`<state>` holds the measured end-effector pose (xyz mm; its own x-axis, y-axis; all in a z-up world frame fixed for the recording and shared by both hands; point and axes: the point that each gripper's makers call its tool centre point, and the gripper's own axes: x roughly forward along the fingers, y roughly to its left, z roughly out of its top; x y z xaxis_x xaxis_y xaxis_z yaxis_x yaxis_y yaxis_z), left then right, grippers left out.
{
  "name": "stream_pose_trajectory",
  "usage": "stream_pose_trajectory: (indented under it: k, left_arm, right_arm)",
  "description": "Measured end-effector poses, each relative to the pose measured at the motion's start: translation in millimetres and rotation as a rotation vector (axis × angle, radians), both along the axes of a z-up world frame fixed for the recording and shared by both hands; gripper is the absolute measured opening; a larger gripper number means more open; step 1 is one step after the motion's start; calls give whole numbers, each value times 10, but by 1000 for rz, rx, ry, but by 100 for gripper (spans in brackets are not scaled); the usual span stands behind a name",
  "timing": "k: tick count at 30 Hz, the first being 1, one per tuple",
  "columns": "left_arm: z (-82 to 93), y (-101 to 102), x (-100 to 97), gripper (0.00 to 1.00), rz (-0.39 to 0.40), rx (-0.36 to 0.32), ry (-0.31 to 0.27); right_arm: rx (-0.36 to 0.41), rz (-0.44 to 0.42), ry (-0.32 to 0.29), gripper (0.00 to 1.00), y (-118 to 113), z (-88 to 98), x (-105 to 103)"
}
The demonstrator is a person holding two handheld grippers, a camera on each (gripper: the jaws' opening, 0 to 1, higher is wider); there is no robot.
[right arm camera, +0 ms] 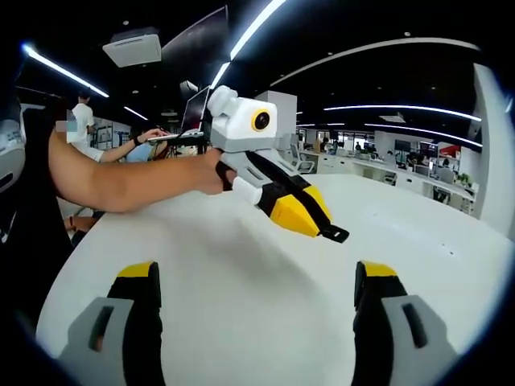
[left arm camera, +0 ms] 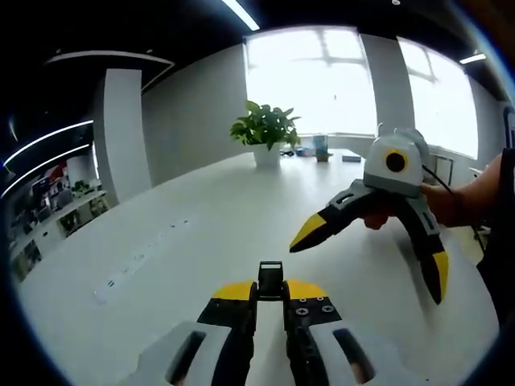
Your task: Snap the two parts of the plastic buckle together until the buckle closes and remains connected.
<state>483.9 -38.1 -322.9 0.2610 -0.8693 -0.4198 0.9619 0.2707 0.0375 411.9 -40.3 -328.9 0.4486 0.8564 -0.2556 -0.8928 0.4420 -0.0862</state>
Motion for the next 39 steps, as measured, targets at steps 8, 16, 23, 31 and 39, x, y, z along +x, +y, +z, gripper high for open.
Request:
stream_pose_trajectory:
  k: [8, 16, 23, 31, 39]
  left_arm:
    - [-10, -11, 80, 10, 9, 0, 4]
    - [-5, -31, 136, 10, 12, 4, 4]
    - [-27, -43, 215, 10, 22, 5, 10]
    - [-61, -61, 268, 10, 28, 5, 19]
    - [-54, -99, 345, 10, 32, 3, 24]
  right_arm:
    - [2, -2, 5, 100, -8, 3, 0]
    - [2, -2, 4, 100, -14, 9, -3]
    - [3, 5, 7, 100, -9, 9, -16]
    - [2, 8, 9, 100, -7, 5, -21]
    - [3, 7, 8, 100, -23, 15, -22]
